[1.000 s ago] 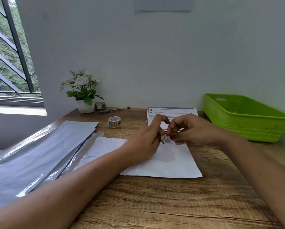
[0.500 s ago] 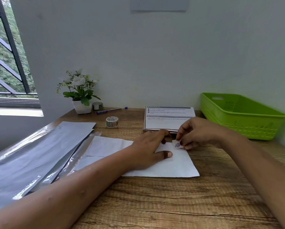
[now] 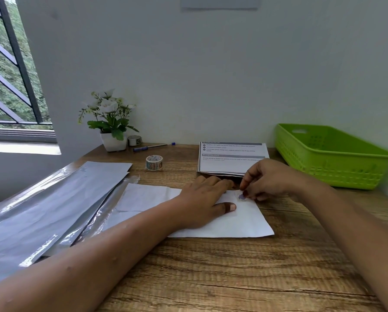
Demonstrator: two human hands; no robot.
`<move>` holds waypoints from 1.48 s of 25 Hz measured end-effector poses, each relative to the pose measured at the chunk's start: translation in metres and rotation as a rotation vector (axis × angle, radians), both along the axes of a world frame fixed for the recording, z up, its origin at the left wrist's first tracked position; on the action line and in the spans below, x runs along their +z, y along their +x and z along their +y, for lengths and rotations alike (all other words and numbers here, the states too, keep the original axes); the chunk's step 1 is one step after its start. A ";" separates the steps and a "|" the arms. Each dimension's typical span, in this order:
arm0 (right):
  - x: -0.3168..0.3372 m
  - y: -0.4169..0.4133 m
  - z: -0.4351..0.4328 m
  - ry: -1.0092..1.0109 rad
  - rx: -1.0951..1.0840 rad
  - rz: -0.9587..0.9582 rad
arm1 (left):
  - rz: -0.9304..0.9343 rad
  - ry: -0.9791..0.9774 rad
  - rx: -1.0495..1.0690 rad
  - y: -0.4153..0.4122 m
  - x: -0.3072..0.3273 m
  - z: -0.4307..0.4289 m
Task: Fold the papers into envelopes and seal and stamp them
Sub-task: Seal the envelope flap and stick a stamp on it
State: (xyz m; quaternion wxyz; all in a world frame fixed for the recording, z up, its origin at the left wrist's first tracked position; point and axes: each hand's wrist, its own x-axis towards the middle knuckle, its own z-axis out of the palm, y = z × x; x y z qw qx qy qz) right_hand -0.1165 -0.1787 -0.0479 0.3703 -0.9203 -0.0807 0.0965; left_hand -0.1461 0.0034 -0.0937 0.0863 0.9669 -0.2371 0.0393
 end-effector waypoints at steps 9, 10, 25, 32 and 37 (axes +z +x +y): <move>-0.003 -0.001 0.006 -0.120 0.026 -0.097 | 0.020 0.039 0.006 -0.001 0.002 -0.002; -0.003 0.000 0.005 -0.143 0.026 -0.108 | 0.021 0.040 0.005 -0.001 0.002 -0.002; -0.008 0.004 0.010 -0.313 -0.131 -0.160 | 0.029 0.111 0.010 -0.001 0.006 -0.007; 0.001 -0.004 0.007 -0.299 -0.038 -0.003 | -0.097 0.180 0.010 -0.009 0.010 -0.012; 0.003 -0.008 0.007 -0.365 0.015 0.022 | -0.104 0.180 0.015 -0.010 0.009 -0.012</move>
